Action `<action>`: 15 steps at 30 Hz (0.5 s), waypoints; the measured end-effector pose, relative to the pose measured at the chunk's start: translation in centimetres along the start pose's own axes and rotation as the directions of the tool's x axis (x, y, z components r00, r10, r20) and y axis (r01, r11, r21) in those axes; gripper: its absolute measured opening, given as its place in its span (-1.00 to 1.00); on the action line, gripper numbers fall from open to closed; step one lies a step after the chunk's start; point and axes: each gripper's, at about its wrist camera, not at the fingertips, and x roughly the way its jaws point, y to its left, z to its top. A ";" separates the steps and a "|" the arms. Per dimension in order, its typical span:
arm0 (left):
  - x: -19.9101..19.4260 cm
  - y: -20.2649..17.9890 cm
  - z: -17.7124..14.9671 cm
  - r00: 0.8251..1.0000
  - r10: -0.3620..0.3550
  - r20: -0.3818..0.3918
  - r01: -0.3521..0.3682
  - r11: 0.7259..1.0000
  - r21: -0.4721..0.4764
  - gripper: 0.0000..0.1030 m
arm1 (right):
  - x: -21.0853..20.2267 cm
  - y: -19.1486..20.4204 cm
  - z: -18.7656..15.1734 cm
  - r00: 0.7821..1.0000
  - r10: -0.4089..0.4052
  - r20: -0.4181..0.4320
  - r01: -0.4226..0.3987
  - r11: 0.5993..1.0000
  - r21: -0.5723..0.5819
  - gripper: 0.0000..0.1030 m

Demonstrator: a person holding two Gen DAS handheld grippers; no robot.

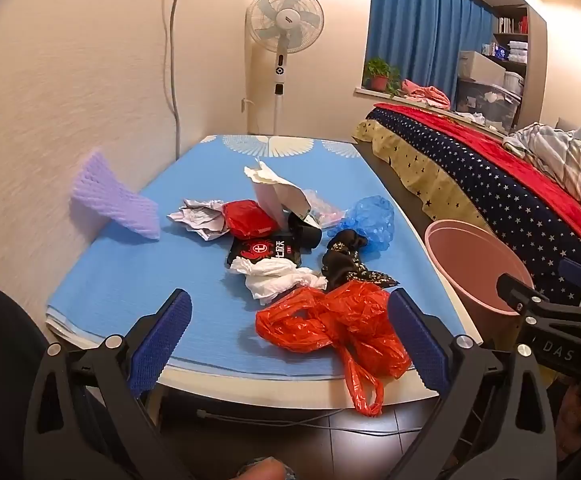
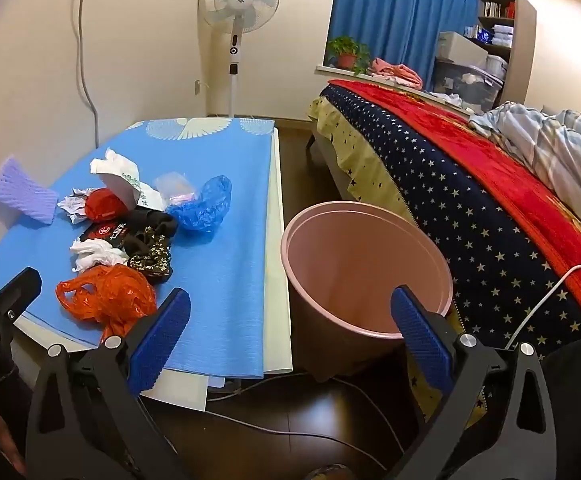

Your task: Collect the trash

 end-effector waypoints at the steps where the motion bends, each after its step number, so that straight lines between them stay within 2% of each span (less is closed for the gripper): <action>1: 0.0 0.0 0.0 1.000 0.001 -0.004 -0.001 1.000 0.001 0.85 | 0.0 0.0 0.0 1.000 0.002 0.002 -0.002 1.000 0.002 0.90; 15: 0.0 0.0 0.0 1.000 -0.004 -0.006 0.004 1.000 -0.001 0.85 | -0.4 -0.1 -0.1 1.000 -0.018 0.022 0.018 1.000 0.004 0.90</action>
